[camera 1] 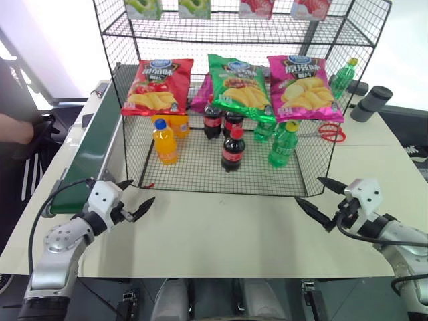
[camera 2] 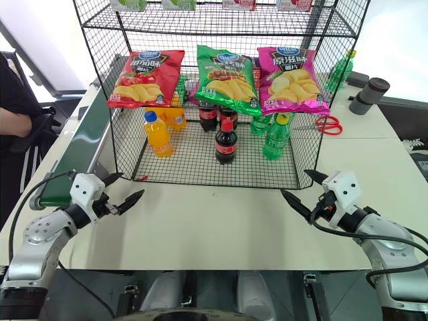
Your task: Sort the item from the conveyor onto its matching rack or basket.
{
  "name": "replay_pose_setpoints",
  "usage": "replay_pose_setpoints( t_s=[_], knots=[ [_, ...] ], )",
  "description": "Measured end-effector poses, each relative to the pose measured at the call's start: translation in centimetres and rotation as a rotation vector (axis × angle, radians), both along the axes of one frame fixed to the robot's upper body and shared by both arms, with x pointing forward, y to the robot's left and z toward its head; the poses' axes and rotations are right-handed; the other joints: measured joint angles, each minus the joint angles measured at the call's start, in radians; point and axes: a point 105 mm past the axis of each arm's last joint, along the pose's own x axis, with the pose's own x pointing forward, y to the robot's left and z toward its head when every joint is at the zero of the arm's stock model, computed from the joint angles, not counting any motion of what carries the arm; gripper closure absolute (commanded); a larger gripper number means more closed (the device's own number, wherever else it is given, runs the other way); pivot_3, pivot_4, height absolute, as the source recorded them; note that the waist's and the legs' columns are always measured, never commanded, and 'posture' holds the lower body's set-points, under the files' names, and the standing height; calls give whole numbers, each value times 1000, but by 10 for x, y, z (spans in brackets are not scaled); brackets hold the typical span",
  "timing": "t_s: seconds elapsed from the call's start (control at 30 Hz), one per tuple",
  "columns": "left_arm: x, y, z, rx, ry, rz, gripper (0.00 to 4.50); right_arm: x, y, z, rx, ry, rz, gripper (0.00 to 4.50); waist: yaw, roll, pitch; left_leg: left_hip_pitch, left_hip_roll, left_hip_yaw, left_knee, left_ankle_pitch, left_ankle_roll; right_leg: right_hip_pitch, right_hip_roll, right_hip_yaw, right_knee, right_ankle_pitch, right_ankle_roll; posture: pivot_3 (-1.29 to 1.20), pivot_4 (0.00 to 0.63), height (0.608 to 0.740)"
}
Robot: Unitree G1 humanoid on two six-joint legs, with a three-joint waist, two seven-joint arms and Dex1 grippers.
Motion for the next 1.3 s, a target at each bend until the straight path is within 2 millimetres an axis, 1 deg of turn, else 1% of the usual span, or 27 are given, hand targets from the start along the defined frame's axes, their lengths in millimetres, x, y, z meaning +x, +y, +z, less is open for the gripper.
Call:
replay_pose_setpoints(
  t_s=[0.17, 0.43, 0.73, 0.97, 1.3],
  knots=[
    [1, -1, 3, 3, -22, 20, 0, 2, 0, 0, 4, 1, 6, 25, 0, 0, 0, 0, 0, 0, 0, 0, 0, 0, 0, 0, 0, 0, 0, 0, 150, 740],
    [2, 1, 3, 14, -27, 37, 0, 7, 2, 4, 5, -14, 20, 25, 0, 0, 0, 0, 0, 0, 0, 0, 0, 0, -1, 0, 0, 0, 0, 0, 150, 740],
    [7, -2, 8, 12, -49, 31, 0, 8, 6, 1, -3, -7, 27, 25, 0, 0, 0, 0, 0, 0, 0, 0, 0, 0, -1, 0, 0, 0, 0, 0, 150, 740],
    [12, -4, 9, 8, -56, 31, 0, 10, 7, 0, -2, -12, 13, 25, 0, 0, 0, 0, 0, 0, 0, 0, 0, 0, -1, 0, -1, 0, 0, 0, 150, 740],
    [12, -6, 6, -5, -57, 31, 0, 12, 11, -2, 6, -8, 13, 25, 0, 0, 0, 0, 0, 0, 0, 0, 0, 0, -1, 0, -1, 0, 0, 0, 150, 740]
  ],
)
